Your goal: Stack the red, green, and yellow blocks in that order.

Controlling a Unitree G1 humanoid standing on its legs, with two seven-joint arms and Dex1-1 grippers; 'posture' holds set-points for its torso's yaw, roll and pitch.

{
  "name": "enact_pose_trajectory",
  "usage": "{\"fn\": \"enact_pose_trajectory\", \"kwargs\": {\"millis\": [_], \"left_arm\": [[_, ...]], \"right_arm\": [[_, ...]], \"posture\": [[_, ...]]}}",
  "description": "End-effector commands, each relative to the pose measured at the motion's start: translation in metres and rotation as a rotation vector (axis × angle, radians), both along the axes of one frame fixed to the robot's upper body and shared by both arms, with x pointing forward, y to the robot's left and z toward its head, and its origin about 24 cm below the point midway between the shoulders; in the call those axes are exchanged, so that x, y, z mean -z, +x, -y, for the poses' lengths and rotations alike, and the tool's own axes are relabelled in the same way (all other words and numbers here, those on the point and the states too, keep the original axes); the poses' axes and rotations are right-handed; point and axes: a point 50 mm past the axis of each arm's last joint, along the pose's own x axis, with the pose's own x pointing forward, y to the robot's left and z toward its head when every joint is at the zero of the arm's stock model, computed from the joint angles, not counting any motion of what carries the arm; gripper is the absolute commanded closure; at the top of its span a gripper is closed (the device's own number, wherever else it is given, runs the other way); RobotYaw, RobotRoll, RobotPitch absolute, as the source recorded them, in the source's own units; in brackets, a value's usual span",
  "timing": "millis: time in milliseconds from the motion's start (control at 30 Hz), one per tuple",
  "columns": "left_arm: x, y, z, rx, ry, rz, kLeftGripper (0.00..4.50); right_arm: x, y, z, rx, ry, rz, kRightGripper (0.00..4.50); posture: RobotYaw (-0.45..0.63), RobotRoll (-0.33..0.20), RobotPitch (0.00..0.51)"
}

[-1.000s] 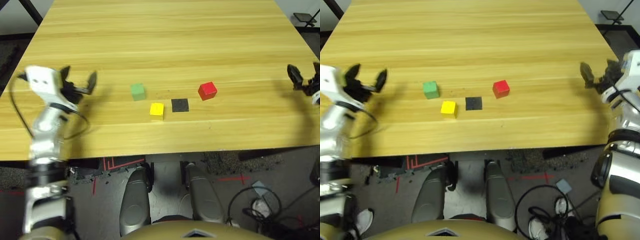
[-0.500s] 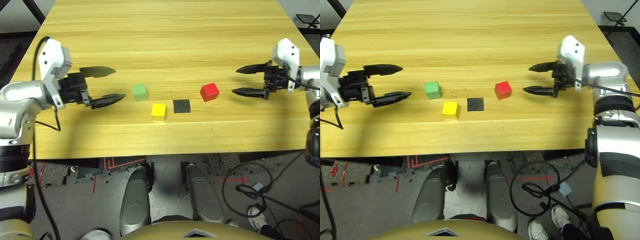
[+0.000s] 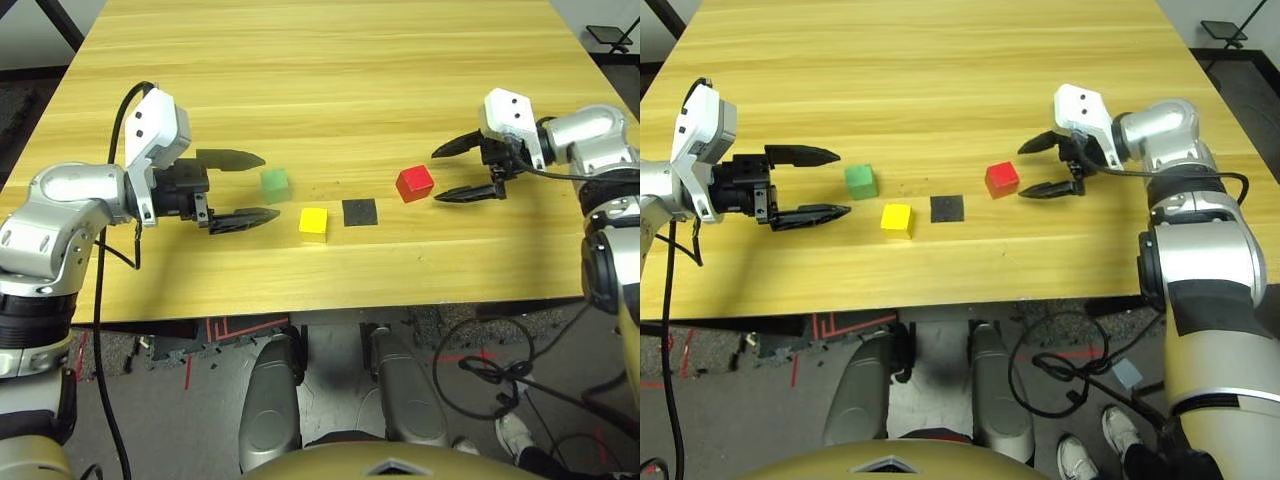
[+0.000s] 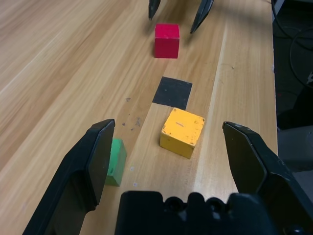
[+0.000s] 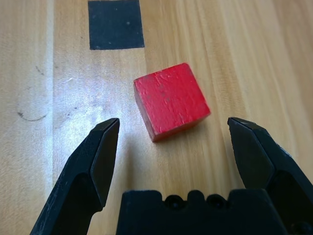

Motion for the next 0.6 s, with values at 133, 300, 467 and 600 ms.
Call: {"fn": "enact_pose_trajectory", "kwargs": {"millis": [133, 300, 467, 600], "left_arm": [[-0.001, -0.009, -0.001, -0.028, 0.01, 0.001, 0.01], [0.002, -0.015, -0.003, -0.055, 0.004, -0.007, 0.01], [0.003, -0.018, -0.004, -0.07, 0.0, -0.014, 0.0], [0.002, -0.018, -0.003, -0.073, -0.003, -0.015, 0.0]], "right_arm": [[0.002, 0.004, -0.013, -0.023, -0.037, 0.001, 0.0], [0.007, 0.006, -0.023, -0.034, -0.043, 0.013, 0.0], [0.01, 0.007, -0.028, -0.05, -0.058, 0.009, 0.95], [0.011, 0.007, -0.03, -0.056, -0.065, 0.011, 2.33]], "posture": [[0.36, -0.036, 0.217], [0.39, -0.03, 0.223], [0.4, -0.027, 0.225], [0.41, -0.022, 0.222]]}}
